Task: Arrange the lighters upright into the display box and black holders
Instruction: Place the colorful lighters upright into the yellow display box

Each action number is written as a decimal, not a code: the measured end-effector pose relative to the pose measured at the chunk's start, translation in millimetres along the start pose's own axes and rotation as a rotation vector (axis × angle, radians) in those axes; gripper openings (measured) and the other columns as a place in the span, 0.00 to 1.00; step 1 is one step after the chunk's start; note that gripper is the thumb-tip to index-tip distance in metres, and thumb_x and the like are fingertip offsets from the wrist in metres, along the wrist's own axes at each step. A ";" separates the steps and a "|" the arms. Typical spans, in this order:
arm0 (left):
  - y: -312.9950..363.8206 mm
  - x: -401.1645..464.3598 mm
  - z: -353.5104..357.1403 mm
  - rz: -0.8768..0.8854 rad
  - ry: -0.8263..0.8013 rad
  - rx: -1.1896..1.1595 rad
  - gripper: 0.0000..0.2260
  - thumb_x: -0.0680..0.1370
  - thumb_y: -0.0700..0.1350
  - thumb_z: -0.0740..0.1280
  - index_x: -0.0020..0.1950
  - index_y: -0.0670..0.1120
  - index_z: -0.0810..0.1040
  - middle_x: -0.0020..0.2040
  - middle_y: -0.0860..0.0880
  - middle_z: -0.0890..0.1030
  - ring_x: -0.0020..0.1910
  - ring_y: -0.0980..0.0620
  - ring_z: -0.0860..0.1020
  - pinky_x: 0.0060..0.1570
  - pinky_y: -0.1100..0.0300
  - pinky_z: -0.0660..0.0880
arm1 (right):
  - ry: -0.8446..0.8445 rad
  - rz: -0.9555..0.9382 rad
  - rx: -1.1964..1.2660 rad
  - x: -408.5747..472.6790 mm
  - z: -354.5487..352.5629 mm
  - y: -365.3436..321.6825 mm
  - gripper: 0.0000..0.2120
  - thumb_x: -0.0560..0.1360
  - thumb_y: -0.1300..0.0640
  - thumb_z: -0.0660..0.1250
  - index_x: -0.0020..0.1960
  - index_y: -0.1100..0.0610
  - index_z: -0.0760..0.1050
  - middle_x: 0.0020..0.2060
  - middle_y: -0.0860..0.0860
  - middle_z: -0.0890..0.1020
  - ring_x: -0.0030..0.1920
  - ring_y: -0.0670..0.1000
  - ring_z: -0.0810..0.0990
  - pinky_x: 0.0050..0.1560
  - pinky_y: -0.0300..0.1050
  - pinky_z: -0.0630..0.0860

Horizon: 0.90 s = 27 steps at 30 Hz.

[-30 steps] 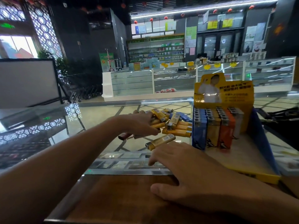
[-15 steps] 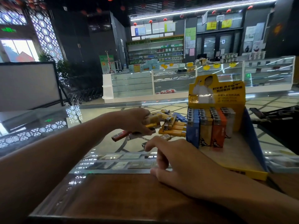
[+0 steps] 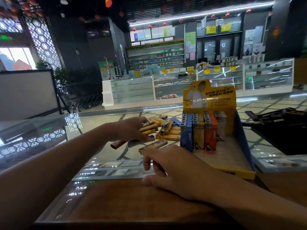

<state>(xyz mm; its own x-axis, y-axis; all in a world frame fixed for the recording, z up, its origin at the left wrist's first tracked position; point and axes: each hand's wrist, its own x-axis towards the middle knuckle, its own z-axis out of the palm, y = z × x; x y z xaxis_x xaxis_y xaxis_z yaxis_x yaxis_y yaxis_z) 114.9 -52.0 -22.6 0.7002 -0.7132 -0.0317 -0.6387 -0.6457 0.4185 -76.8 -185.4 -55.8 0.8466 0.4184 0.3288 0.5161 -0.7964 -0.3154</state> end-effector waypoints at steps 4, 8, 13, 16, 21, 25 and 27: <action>-7.1 -5.3 5.2 0.064 0.149 -0.029 0.09 0.78 0.47 0.71 0.54 0.48 0.73 0.44 0.49 0.77 0.40 0.53 0.74 0.39 0.61 0.71 | 0.006 -0.054 0.024 0.9 0.2 0.1 0.10 0.78 0.45 0.69 0.55 0.46 0.71 0.33 0.43 0.74 0.35 0.42 0.73 0.35 0.36 0.68; -12.8 -9.1 14.9 0.137 0.294 -0.171 0.07 0.77 0.41 0.70 0.53 0.48 0.74 0.43 0.46 0.78 0.37 0.51 0.76 0.36 0.61 0.76 | 0.069 -0.088 0.037 0.5 -0.6 0.4 0.12 0.78 0.46 0.68 0.59 0.46 0.69 0.35 0.45 0.75 0.37 0.45 0.73 0.36 0.38 0.69; -13.5 -14.6 22.0 0.165 0.470 -0.352 0.06 0.74 0.44 0.71 0.50 0.48 0.78 0.40 0.46 0.81 0.36 0.47 0.79 0.37 0.49 0.78 | 0.207 -0.098 0.158 -0.1 -2.4 4.0 0.11 0.78 0.50 0.70 0.57 0.48 0.71 0.32 0.48 0.76 0.35 0.49 0.75 0.35 0.36 0.69; 1.0 -22.3 19.5 0.158 0.524 -0.460 0.05 0.76 0.41 0.71 0.51 0.44 0.78 0.41 0.44 0.82 0.36 0.51 0.80 0.37 0.58 0.77 | 0.336 -0.058 0.236 -0.5 -8.7 7.0 0.09 0.77 0.52 0.70 0.55 0.50 0.74 0.30 0.49 0.78 0.32 0.48 0.76 0.32 0.36 0.70; 36.0 -47.1 25.0 0.173 0.537 -0.628 0.08 0.76 0.46 0.72 0.53 0.47 0.79 0.41 0.48 0.85 0.38 0.53 0.84 0.38 0.57 0.79 | 0.553 0.019 0.350 -3.1 -25.1 9.5 0.07 0.77 0.52 0.70 0.53 0.50 0.75 0.29 0.51 0.77 0.27 0.46 0.73 0.29 0.37 0.69; 69.4 -58.6 33.5 0.169 0.559 -0.744 0.11 0.74 0.48 0.73 0.54 0.48 0.78 0.46 0.47 0.85 0.44 0.50 0.85 0.46 0.53 0.81 | 0.715 0.113 0.379 -14.1 -50.7 12.9 0.08 0.78 0.51 0.68 0.56 0.50 0.74 0.29 0.47 0.78 0.29 0.43 0.77 0.31 0.34 0.71; 98.4 -58.2 37.2 0.240 0.509 -0.748 0.10 0.73 0.47 0.74 0.52 0.50 0.78 0.45 0.47 0.85 0.43 0.51 0.85 0.43 0.56 0.82 | 0.723 0.179 0.300 -25.7 -75.7 22.4 0.10 0.78 0.50 0.68 0.57 0.51 0.74 0.28 0.44 0.78 0.30 0.41 0.77 0.33 0.31 0.71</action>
<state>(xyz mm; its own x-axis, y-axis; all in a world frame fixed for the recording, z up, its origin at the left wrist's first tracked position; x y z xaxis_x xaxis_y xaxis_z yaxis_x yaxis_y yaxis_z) -0.6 -84.2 -13.3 0.7444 -0.4855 0.4584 -0.5370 -0.0272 0.8431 -96.9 -247.1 -3.9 0.6793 -0.1724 0.7133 0.4802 -0.6307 -0.6097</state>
